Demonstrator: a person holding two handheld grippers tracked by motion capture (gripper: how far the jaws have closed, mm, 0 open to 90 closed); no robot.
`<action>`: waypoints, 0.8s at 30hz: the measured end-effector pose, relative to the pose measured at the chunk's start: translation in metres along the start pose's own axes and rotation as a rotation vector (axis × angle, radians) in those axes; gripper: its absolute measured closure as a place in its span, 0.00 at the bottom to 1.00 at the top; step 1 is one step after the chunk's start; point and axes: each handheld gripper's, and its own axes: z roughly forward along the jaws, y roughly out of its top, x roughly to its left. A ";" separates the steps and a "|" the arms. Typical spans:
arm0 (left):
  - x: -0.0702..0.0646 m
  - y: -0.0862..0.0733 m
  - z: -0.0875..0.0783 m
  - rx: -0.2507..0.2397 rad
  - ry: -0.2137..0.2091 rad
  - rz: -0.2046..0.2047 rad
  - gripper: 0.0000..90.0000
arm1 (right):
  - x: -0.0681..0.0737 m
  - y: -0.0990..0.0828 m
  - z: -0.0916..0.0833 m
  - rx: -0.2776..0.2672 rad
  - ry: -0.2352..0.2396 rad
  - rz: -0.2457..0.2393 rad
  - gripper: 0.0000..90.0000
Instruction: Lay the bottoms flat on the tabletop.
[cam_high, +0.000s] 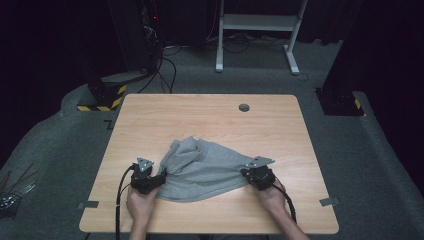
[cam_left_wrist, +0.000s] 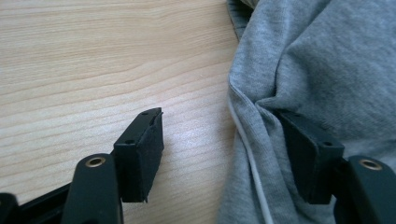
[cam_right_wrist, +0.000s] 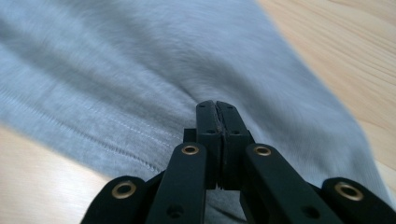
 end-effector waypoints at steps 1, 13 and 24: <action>-0.001 0.000 0.000 -0.001 -0.009 -0.002 0.36 | -0.006 -0.002 -0.002 -0.001 -0.016 0.016 0.99; -0.002 0.001 0.001 0.001 -0.019 0.012 0.36 | 0.006 -0.001 -0.001 -0.035 0.024 -0.010 0.79; -0.004 0.001 0.001 0.000 -0.011 0.017 0.37 | 0.000 -0.014 -0.014 -0.024 0.053 -0.007 0.87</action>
